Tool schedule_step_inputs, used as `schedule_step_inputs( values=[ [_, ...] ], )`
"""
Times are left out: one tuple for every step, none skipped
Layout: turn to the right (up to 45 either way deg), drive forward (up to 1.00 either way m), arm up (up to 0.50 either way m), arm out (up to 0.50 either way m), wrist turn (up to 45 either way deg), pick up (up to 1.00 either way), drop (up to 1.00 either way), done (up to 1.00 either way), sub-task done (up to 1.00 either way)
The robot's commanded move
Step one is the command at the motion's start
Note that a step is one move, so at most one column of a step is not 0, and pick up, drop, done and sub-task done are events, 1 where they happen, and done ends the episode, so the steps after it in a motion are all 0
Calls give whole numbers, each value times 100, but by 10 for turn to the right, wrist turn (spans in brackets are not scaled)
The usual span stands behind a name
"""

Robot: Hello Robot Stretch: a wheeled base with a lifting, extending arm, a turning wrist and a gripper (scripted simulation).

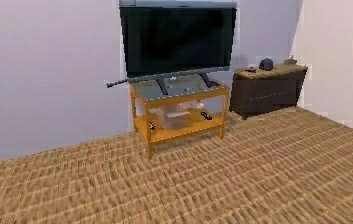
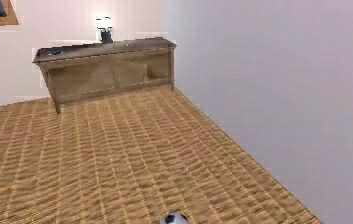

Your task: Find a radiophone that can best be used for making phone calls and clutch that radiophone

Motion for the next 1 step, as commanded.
schedule_step_inputs(
  values=[
    [0,100,0,0,0,0,0,0,0]
  ],
)
